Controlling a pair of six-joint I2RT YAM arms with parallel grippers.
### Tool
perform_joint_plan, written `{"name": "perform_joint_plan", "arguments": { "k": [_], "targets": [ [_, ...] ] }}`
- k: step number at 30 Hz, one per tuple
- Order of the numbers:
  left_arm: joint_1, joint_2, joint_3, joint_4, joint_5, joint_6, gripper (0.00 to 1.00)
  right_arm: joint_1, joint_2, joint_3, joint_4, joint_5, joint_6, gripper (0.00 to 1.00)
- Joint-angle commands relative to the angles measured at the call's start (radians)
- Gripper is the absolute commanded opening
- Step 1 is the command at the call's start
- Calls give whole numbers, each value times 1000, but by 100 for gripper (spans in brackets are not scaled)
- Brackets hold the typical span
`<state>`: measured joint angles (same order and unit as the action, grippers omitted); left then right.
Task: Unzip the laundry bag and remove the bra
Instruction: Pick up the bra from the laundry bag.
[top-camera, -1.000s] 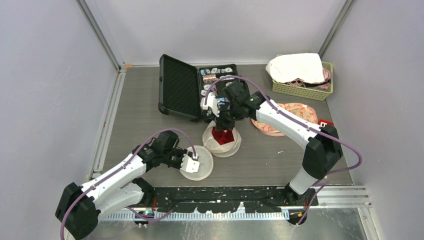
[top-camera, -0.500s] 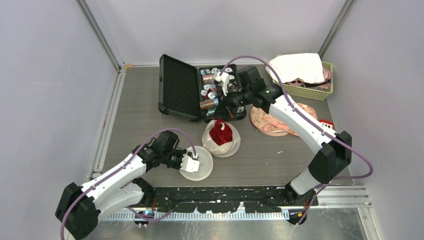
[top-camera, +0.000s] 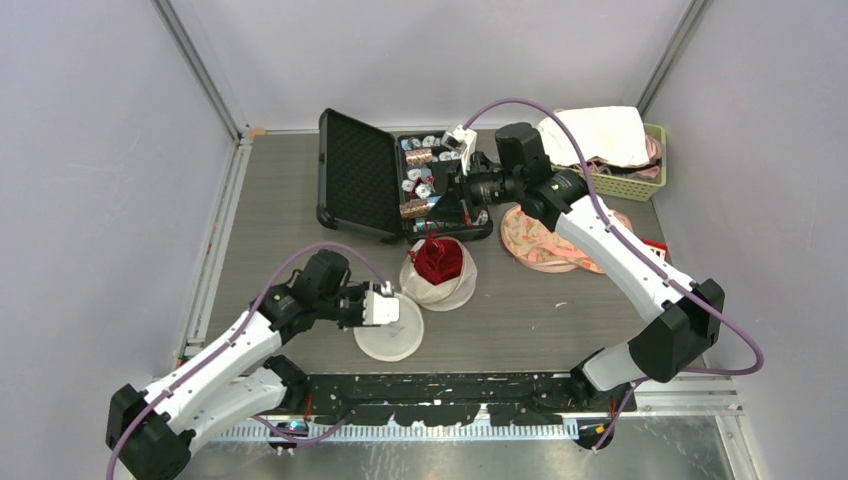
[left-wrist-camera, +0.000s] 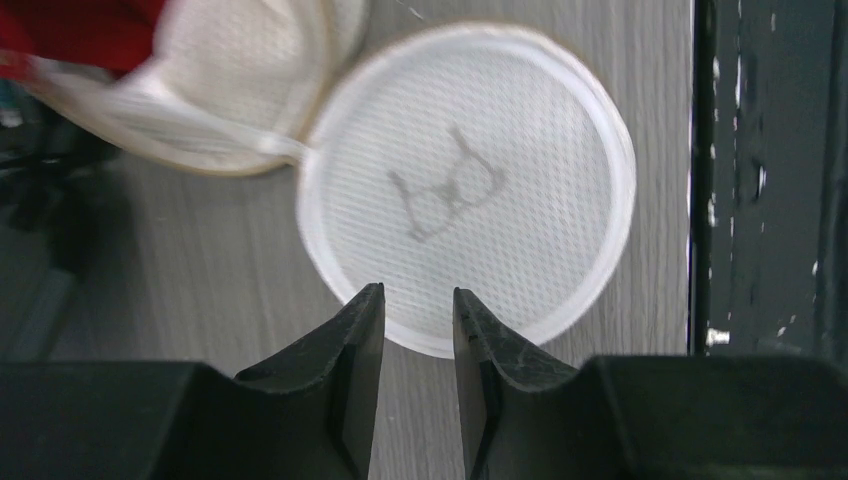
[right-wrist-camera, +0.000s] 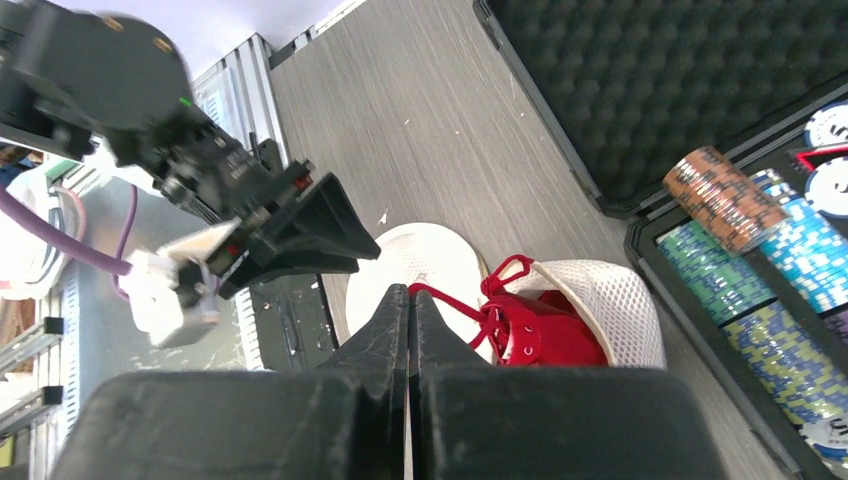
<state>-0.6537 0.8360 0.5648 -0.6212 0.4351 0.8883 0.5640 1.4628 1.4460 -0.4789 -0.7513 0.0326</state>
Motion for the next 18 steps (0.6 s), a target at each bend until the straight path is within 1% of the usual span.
{"name": "perform_joint_plan", "arguments": {
  "k": [1, 4, 7, 9, 12, 14, 16, 18],
  "targets": [
    [-3, -1, 159, 159, 37, -290, 35, 7, -46, -8, 51, -30, 39, 1],
    [-3, 61, 244, 276, -1, -483, 39, 10, -41, -6, 56, -34, 47, 1],
    [-2, 128, 301, 398, -16, -629, 49, 10, -42, -11, 59, -47, 50, 1],
    [-1, 180, 323, 459, -4, -688, 56, 10, -44, -15, 58, -55, 48, 1],
    [-2, 274, 367, 490, -17, -760, 63, 10, -47, -17, 58, -57, 49, 1],
    [0, 320, 370, 546, -35, -806, 63, 10, -53, -20, 60, -54, 47, 1],
    [1, 349, 349, 644, 3, -816, 63, 10, -62, -27, 63, -53, 48, 1],
    [1, 385, 337, 690, 16, -817, 62, 10, -73, -36, 69, -51, 51, 1]
  ]
}}
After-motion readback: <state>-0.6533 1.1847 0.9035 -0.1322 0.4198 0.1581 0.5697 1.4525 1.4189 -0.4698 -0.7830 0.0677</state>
